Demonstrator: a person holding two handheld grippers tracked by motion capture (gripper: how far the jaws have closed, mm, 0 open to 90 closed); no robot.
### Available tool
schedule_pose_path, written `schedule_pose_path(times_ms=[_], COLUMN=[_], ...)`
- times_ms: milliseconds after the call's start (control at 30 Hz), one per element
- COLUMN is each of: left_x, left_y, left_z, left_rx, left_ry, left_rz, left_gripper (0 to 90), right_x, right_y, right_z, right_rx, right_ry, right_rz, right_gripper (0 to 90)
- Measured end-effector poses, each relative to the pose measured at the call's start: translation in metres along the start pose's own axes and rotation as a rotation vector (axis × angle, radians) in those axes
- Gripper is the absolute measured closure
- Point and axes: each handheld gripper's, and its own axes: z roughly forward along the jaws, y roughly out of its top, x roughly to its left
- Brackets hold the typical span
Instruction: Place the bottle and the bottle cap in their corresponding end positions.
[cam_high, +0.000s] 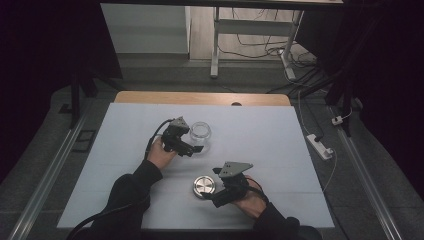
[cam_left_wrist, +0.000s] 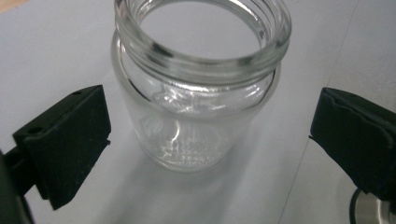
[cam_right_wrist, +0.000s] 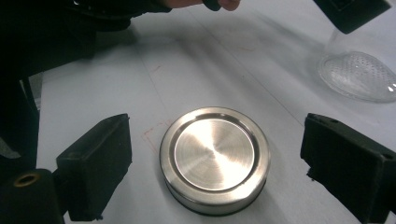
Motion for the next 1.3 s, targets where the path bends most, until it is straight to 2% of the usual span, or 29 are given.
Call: schedule_pose_path(times_ms=[200,567,833,1100,1300], left_x=[-0.003,-0.016,-0.030,-0.048,-0.057], left_y=[-0.006,-0.020,-0.029,-0.037,-0.047], left_z=[-0.005,-0.021,-0.034,-0.044,-0.055], left_rx=[0.015,0.001,-0.005,-0.011,-0.018], left_ry=[0.002,-0.019,-0.039,-0.060,-0.077], left_rz=[-0.010,-0.039,-0.032,-0.015,-0.030], left_gripper=[0.0,0.0,0.0,0.0,0.0], right_x=[-0.002,-0.004,-0.008,-0.015,-0.016], right_y=[-0.001,-0.003,-0.006,-0.010,-0.012], right_z=[-0.004,-0.011,-0.016,-0.026,-0.032], right_rx=[0.015,0.019,0.035,0.017,0.013], right_ry=[0.014,-0.005,-0.047,-0.086,-0.097], right_rz=[0.024,0.052,0.064,0.088,0.100], right_gripper=[8.9,5.0,2.2,1.8,0.6])
